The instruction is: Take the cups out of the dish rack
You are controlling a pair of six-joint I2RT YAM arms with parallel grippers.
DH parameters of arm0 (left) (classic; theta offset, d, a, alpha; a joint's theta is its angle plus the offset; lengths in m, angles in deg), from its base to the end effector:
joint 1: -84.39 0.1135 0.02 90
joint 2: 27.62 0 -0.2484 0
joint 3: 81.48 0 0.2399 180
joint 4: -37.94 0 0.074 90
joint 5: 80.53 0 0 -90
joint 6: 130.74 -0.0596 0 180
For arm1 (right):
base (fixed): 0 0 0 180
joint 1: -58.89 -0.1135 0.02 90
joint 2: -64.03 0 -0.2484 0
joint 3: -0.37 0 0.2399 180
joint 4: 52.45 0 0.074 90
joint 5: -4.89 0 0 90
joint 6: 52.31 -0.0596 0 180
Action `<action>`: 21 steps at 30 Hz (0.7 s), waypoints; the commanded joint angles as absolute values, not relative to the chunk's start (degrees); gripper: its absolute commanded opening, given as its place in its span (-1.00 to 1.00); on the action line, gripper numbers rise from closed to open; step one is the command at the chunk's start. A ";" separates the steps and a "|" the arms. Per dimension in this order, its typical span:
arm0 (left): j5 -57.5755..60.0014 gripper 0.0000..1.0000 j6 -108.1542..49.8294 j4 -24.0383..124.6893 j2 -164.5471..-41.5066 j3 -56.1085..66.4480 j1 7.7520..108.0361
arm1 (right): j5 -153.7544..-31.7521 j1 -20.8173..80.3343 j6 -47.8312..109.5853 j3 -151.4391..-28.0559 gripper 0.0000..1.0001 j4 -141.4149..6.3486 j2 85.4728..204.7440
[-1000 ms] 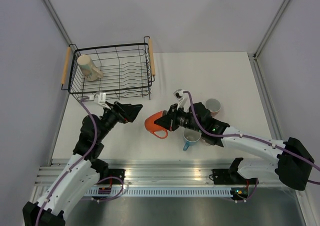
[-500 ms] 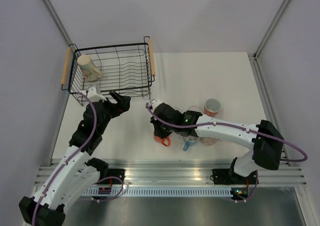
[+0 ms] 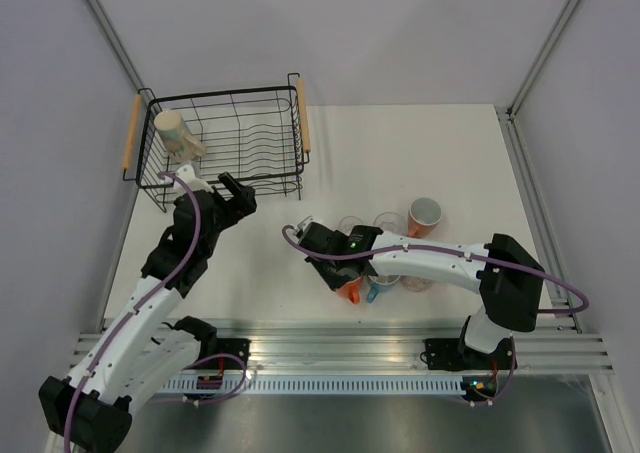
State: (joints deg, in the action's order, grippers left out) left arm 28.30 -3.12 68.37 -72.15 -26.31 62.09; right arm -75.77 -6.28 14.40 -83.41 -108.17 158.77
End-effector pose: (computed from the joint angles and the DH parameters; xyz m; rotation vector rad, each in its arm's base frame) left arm 0.1936 -0.0586 0.2878 -0.4737 1.8571 -0.3948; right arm 0.1468 0.2942 0.1935 -0.9322 2.5649 0.2331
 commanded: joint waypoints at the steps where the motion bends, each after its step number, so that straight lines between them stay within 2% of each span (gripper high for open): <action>1: 31.36 1.00 -5.32 69.65 -74.81 -23.23 62.16 | -72.46 -6.77 14.40 -86.54 -0.99 -109.30 158.86; 4: 31.27 1.00 -4.88 70.01 -76.83 -22.44 62.16 | -72.46 -6.77 14.40 -86.27 -0.96 -108.95 158.95; 9: 31.71 1.00 -4.79 70.27 -78.42 -21.47 62.16 | -72.46 -6.77 14.23 -85.75 -0.62 -107.64 158.25; 15: 32.94 1.00 -5.06 70.36 -79.65 -19.45 62.16 | -72.28 -6.77 14.40 -86.18 -0.39 -107.63 157.98; 16: 33.11 1.00 -5.15 70.45 -79.91 -19.19 62.16 | -72.19 -6.86 14.49 -86.18 -0.26 -107.72 157.55; 18: 34.42 1.00 -5.32 70.45 -80.79 -17.87 62.16 | -72.02 -6.86 15.01 -86.18 -0.17 -107.46 156.06; 19: 34.96 1.00 -5.50 70.53 -81.23 -17.35 62.16 | -71.93 -6.86 15.28 -86.62 -0.02 -107.46 155.35; 21: 36.53 1.00 -6.20 70.45 -83.16 -14.89 62.33 | -71.84 -6.86 16.07 -87.50 0.12 -106.93 152.98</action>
State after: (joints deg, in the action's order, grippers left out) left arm 33.03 -3.44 70.71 -81.38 -19.32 62.09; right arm -73.43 -6.52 14.99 -83.78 -108.15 157.76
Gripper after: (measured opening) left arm 0.995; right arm 0.541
